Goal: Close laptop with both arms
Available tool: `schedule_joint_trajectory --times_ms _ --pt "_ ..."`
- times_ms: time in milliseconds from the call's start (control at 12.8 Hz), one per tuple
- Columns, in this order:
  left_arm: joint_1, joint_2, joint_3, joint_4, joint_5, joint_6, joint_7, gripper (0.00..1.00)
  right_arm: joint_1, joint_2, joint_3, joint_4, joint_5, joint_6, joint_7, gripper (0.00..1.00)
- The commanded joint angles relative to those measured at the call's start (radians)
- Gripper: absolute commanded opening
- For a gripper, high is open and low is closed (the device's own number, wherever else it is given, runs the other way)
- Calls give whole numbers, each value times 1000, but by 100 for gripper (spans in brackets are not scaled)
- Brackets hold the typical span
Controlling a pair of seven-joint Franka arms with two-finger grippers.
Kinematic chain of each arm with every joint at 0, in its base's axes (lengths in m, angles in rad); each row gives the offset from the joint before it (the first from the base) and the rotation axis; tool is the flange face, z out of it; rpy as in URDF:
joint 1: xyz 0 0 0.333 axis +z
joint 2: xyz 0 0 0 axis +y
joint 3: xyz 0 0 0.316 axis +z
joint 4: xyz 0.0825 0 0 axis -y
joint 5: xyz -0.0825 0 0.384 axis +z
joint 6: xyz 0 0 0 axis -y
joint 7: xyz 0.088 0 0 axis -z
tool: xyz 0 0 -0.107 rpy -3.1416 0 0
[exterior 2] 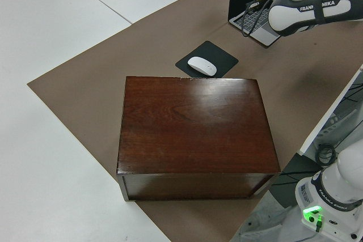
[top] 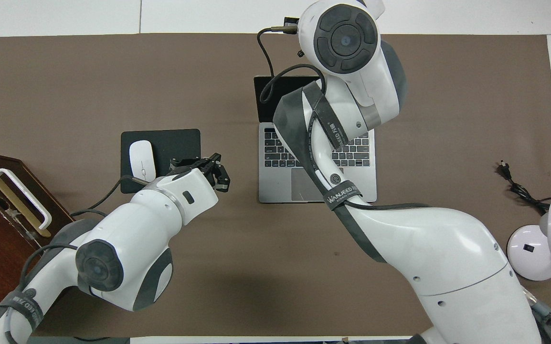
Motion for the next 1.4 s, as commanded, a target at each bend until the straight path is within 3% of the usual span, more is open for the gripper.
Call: schedule_joint_trajectory --times_ms 0,856,1323 --pt "-53 61 16 -3 2 100 -9 0 -26 1 28 25 69 -84 9 0" --pt "-179 268 19 -2 2 359 5 0 -39 -45 29 0 259 -338 -108 0" --pt "-211 311 20 -38 2 431 8 0 -38 -90 28 -78 281 -424 -109 0"
